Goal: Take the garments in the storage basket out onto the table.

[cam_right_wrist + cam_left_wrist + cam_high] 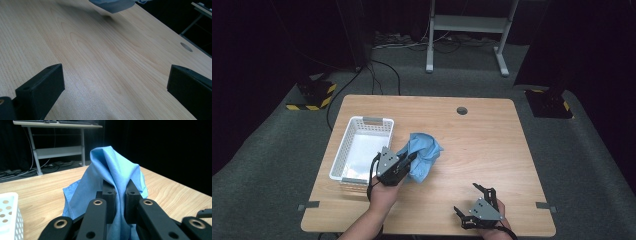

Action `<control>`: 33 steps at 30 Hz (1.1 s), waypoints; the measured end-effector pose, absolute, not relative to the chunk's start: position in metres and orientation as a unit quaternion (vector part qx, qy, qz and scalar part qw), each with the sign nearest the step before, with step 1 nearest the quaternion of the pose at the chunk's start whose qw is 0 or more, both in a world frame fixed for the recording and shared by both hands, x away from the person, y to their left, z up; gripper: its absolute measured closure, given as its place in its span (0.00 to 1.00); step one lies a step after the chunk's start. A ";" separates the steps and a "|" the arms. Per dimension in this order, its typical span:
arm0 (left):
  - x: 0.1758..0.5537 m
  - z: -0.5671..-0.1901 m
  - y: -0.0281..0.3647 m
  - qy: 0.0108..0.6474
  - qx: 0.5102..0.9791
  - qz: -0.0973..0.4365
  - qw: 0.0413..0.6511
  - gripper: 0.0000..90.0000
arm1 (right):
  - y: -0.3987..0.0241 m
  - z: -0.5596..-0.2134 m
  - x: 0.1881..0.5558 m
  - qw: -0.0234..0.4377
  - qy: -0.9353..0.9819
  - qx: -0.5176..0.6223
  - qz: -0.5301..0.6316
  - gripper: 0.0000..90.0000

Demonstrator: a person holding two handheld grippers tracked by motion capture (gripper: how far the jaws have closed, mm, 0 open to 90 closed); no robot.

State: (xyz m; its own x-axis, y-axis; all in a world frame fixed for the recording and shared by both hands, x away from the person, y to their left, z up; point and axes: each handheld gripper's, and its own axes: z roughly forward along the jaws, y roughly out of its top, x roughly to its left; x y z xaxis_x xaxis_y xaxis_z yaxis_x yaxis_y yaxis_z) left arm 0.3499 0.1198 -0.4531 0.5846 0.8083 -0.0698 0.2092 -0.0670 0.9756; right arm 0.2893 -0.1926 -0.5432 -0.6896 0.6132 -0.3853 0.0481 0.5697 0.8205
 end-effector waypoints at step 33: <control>0.368 -0.501 0.096 0.355 0.761 0.202 0.505 0.85 | -0.192 -0.544 0.289 0.341 0.820 0.198 0.415 0.01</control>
